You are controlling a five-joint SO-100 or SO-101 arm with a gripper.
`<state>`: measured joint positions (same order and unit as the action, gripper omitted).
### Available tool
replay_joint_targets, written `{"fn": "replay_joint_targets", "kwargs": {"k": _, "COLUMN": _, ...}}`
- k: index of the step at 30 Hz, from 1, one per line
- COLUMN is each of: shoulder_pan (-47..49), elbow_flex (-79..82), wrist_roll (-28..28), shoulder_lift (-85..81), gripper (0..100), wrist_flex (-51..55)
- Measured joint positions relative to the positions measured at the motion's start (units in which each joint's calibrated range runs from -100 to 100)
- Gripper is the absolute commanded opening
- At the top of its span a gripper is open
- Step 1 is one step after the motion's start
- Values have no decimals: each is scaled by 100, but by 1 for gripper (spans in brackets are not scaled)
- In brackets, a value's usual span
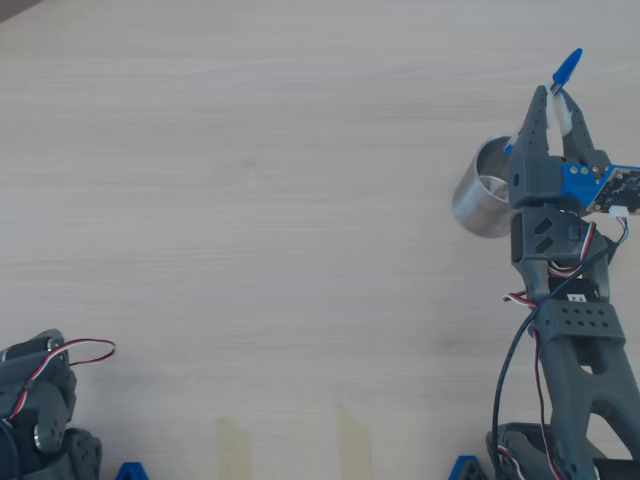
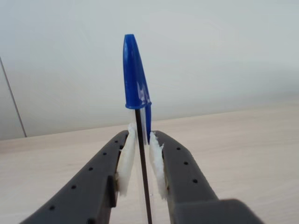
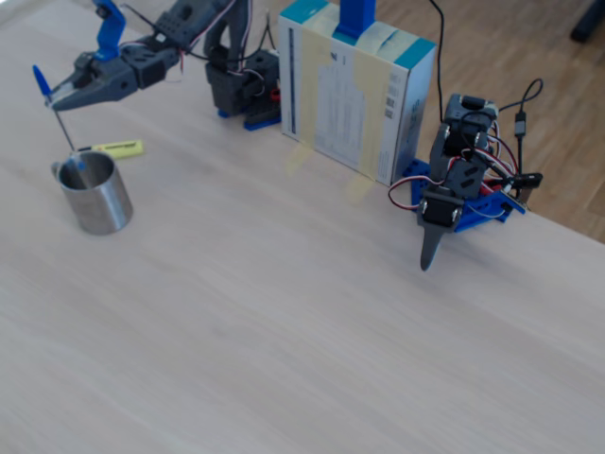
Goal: Grab the blue pen and put it in the silver cup.
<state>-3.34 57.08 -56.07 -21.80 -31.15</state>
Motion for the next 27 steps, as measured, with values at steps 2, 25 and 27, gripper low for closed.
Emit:
{"fn": "replay_joint_targets", "kwargs": {"k": 2, "shoulder_pan": 0, "elbow_flex": 0, "wrist_roll": 0, "shoulder_lift": 133, "gripper": 2, "wrist_flex": -135}}
{"fn": "replay_joint_targets", "kwargs": {"k": 25, "shoulder_pan": 0, "elbow_flex": 433, "wrist_roll": 256, "shoulder_lift": 759, "gripper": 2, "wrist_flex": -345}}
{"fn": "replay_joint_targets", "kwargs": {"k": 27, "shoulder_pan": -25, "elbow_flex": 550, "wrist_roll": 256, "shoulder_lift": 759, "gripper": 2, "wrist_flex": -345}}
